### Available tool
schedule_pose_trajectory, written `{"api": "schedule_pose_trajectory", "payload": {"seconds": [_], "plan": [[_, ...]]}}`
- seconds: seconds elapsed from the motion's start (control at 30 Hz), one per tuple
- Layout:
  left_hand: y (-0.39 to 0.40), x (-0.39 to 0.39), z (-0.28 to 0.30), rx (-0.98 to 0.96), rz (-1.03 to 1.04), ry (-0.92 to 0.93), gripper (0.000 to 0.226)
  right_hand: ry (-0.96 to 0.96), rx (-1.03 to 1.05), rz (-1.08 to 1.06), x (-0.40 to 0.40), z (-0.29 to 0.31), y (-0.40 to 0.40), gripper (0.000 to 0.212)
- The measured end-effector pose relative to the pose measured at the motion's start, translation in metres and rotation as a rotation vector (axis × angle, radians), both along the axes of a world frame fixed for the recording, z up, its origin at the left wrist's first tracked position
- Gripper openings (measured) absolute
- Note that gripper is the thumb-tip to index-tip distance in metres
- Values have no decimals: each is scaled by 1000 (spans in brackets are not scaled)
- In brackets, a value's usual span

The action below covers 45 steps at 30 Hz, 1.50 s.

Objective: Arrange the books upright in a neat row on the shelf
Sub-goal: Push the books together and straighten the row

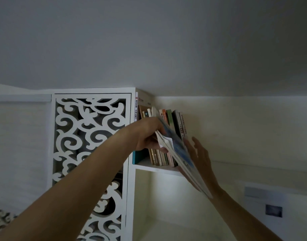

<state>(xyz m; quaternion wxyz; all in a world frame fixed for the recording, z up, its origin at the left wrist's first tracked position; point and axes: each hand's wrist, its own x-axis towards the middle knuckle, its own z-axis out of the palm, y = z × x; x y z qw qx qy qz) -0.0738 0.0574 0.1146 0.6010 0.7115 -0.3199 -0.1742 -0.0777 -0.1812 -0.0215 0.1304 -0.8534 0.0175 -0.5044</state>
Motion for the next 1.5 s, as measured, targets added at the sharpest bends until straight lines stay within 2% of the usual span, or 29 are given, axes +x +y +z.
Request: {"api": "schedule_pose_trajectory", "payload": {"seconds": [0.07, 0.1, 0.17, 0.2, 0.23, 0.27, 0.3, 0.33, 0.37, 0.4, 0.47, 0.5, 0.57, 0.6, 0.67, 0.77, 0.8, 0.87, 0.93, 1.0, 1.07, 1.13, 1.2, 1.23, 1.33, 1.4, 1.5], "plan": [[1, 2, -2, 78, -61, 59, 7, -34, -53, 88, 6, -4, -6, 56], [1, 4, -5, 79, -82, 105, 10, 31, -53, 136, 8, -6, -6, 52], [1, 11, -11, -14, -110, 231, 23, 181, 6, 204, -3, -15, 3, 21], [-1, 18, -16, -95, -136, 309, 34, 86, -59, 210, -2, -26, 3, 14], [-4, 25, -22, -179, -161, 369, 49, 10, -45, 253, 3, -37, 3, 14], [-10, 34, -28, -239, -164, 383, 66, 19, 32, 247, -1, -38, 14, 11], [-16, 43, -35, -279, -155, 372, 80, 43, 110, 242, -4, -39, 21, 16], [-24, 51, -40, -307, -127, 335, 90, 127, 196, 264, -9, -32, 30, 35], [-32, 54, -43, -342, -98, 294, 92, 73, 265, 214, -10, -27, 39, 51], [-39, 56, -45, -372, -49, 261, 89, -13, 271, 227, -9, -28, 41, 56], [-48, 57, -49, -395, 51, 202, 66, -182, 199, 122, 2, -29, 42, 60], [-52, 59, -52, -403, 85, 161, 51, -205, 212, 158, 2, -19, 50, 57], [-61, 72, -62, -403, 131, 12, 26, -133, 320, 214, 8, -12, 57, 51], [-66, 78, -68, -398, 144, -84, 21, -111, 334, 205, 8, -7, 62, 57], [-73, 89, -80, -412, 258, -270, 23, -106, 361, 189, 12, -3, 66, 69], [-79, 105, -87, -446, 590, -458, 33, -91, 365, 171, 11, 1, 68, 50], [-78, 111, -88, -455, 619, -464, 44, -71, 374, 170, 11, 2, 69, 53], [-78, 124, -90, -491, 529, -401, 55, -57, 392, 199, 9, 5, 70, 67], [-76, 134, -91, -534, 391, -294, 50, -56, 404, 254, 7, 6, 73, 73], [-73, 143, -90, -579, 282, -163, 55, -55, 436, 320, 7, 4, 74, 69], [-72, 153, -92, -591, 221, -78, 73, -7, 467, 386, 6, 5, 79, 57], [-75, 167, -95, -571, 188, -35, 92, 33, 439, 382, 9, 5, 84, 55], [-75, 170, -96, -563, 188, -50, 87, 66, 414, 345, 18, 4, 87, 49], [-74, 167, -95, -565, 204, -110, 80, 81, 405, 313, 21, 5, 91, 47], [-73, 162, -98, -526, 319, -383, 66, 80, 380, 206, 33, 2, 92, 61], [-74, 160, -104, -484, 394, -541, 62, 62, 413, 198, 32, 3, 91, 53], [-78, 160, -115, -512, 434, -686, 63, 30, 500, 276, 22, 2, 86, 40]]}}
